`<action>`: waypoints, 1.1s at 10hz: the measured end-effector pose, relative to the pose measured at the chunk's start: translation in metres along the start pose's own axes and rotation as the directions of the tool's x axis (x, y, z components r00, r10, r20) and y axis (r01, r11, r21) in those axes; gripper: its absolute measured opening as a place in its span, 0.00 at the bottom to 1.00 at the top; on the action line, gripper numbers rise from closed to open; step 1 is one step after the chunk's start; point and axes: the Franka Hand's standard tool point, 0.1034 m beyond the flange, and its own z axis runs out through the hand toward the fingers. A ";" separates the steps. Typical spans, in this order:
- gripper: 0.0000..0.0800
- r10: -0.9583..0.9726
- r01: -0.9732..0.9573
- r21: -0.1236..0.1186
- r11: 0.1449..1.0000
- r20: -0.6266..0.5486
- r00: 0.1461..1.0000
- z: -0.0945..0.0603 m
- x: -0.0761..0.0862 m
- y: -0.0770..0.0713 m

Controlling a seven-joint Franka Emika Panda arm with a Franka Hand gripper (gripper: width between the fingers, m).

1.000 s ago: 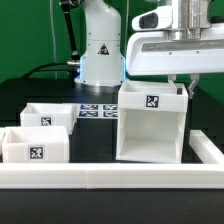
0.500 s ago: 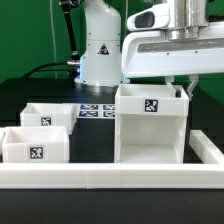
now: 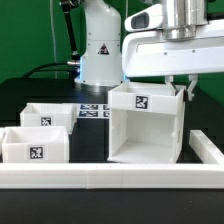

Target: Assemble drawer

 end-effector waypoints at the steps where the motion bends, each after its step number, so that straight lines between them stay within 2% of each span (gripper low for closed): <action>1: 0.05 0.058 -0.058 0.006 0.998 -0.002 0.998 0.000 0.008 0.001; 3: 0.05 0.217 -0.217 0.023 0.976 -0.005 0.976 -0.001 0.020 -0.002; 7: 0.05 0.417 -0.417 0.044 0.908 0.009 0.909 -0.003 0.020 -0.008; 11: 0.05 0.641 -0.643 0.059 0.764 0.042 0.766 -0.004 0.034 -0.001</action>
Offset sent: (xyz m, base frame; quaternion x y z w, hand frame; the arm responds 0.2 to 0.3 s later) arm 0.0123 -0.0107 -0.0082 -0.0325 0.0010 0.1989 0.9795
